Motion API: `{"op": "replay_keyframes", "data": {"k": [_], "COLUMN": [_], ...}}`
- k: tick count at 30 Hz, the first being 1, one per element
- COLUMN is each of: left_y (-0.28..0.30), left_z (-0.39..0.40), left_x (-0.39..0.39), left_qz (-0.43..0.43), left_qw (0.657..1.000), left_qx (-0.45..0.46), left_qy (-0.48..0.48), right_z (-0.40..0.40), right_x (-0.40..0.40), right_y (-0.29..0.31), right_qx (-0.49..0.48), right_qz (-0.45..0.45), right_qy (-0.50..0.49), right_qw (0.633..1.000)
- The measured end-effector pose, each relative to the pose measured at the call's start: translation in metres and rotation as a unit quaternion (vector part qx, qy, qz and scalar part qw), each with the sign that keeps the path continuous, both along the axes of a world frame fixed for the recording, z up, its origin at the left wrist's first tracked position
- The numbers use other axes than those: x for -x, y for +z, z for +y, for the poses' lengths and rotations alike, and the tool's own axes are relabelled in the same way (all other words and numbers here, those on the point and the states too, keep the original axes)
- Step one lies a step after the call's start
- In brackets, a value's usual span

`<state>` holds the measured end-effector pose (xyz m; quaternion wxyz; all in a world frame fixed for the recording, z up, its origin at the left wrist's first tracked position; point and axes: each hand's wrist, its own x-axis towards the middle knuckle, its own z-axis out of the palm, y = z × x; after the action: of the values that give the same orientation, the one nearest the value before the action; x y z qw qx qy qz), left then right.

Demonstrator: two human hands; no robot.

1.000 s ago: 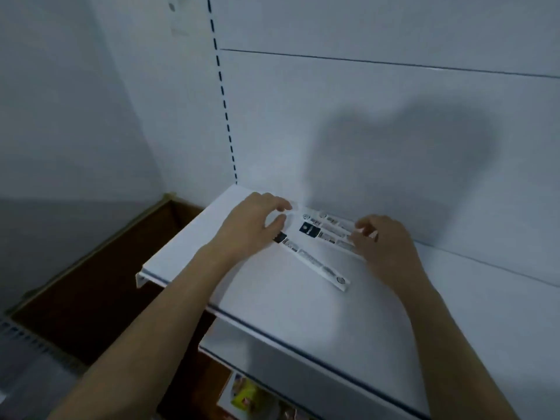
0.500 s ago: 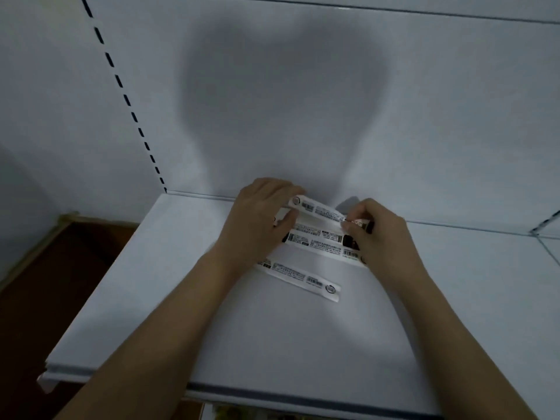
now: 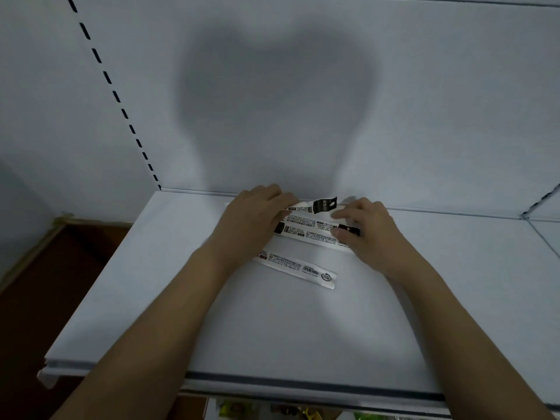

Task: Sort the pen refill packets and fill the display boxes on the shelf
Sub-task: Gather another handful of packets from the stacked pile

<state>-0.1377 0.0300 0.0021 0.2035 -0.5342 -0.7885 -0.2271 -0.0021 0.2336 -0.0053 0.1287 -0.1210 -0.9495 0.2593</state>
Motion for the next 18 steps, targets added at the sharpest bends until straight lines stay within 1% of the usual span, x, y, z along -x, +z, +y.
{"op": "replay_keyframes", "data": {"k": [3,5,7,10,13,15,16,17,18], "left_y": [-0.001,0.0,-0.001,0.002,0.012,0.015,0.014,0.012,0.01], "left_z": [0.006,0.011,0.014,0.017,0.02,0.017,0.013,0.007,0.0], "left_x": [-0.009,-0.014,-0.016,-0.013,-0.01,-0.008,-0.006,-0.005,-0.004], "left_qz": [0.041,0.064,0.078,0.124,0.171,0.171,0.154,0.127,0.097], "left_qw": [0.999,0.998,0.996,0.991,0.983,0.983,0.985,0.989,0.993], "left_qx": [0.012,0.022,0.032,0.049,0.061,0.065,0.064,0.064,0.064], "left_qy": [0.004,0.021,0.026,0.022,0.031,0.031,0.031,0.033,0.032], "right_z": [-0.008,-0.01,-0.01,-0.015,-0.018,-0.012,-0.007,-0.004,-0.001], "right_x": [0.001,0.0,-0.004,-0.01,-0.011,-0.012,-0.013,-0.015,-0.016], "right_y": [0.005,0.008,0.014,0.022,0.03,0.029,0.026,0.024,0.021], "right_qx": [0.013,0.018,0.076,0.201,0.259,0.265,0.25,0.207,0.137], "right_qz": [0.012,0.05,0.083,0.071,0.106,0.12,0.096,0.058,0.019], "right_qy": [-0.011,-0.013,-0.001,0.051,0.047,0.03,0.023,0.018,0.024], "right_qw": [1.0,0.999,0.994,0.976,0.959,0.956,0.963,0.976,0.99]}}
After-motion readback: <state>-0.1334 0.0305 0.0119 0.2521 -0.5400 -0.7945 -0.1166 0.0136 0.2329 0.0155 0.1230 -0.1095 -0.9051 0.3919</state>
